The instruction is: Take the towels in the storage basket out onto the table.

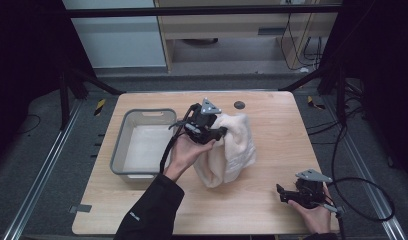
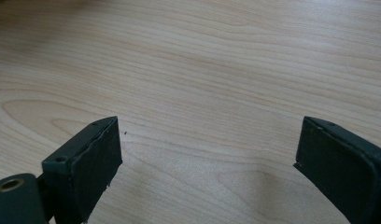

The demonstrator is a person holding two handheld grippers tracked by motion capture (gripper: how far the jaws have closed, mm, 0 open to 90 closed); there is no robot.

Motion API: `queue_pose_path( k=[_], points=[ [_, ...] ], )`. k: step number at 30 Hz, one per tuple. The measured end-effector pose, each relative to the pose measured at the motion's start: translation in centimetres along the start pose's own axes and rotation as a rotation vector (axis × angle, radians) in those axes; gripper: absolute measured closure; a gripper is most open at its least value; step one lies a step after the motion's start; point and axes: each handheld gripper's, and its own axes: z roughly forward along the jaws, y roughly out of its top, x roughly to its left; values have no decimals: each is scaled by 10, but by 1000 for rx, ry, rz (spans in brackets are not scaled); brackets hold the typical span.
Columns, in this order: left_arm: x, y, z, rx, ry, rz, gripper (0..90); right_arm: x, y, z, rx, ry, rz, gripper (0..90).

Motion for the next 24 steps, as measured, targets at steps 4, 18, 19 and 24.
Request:
queue_pose_path(
  k=[4, 18, 19, 24],
  points=[
    [0, -11, 11, 21, -18, 2, 692, 0, 0, 0, 3, -4, -1, 68],
    [-5, -39, 39, 103, -56, -16, 630, 0, 0, 0, 11, -6, 2, 68],
    [-5, -39, 39, 103, -56, -16, 620, 0, 0, 0, 11, -6, 2, 68],
    [-8, -49, 47, 132, -69, -16, 584, 0, 0, 0, 12, -5, 7, 67]
  ],
)
